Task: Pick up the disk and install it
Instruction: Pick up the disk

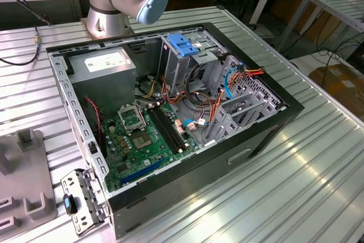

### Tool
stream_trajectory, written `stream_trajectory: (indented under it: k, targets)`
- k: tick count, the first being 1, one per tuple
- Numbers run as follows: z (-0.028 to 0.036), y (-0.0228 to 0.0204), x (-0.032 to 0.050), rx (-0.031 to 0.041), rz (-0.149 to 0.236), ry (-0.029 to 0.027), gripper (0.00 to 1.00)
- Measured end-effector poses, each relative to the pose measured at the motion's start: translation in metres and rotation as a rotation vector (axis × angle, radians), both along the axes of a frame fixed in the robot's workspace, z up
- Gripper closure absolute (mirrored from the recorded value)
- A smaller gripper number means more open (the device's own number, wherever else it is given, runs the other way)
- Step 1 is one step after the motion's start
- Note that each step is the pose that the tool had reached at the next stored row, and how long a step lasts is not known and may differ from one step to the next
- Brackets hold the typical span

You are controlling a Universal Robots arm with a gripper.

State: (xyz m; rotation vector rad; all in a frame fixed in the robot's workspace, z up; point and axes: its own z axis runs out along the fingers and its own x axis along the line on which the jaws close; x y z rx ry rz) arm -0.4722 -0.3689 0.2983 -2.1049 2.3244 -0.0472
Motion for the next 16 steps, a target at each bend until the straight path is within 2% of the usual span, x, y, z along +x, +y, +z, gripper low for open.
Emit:
stream_trajectory:
  k: [5,7,16]
  targets:
    - [-0.0001,-0.0002,0.0000,0.0000,0.045,0.0000,0.63]
    - [-0.0002,-0.0004,0.0000,0.0000,0.079,0.0000,0.63]
    - [-0.0002,-0.0004,0.0000,0.0000,0.077,0.0000,0.63]
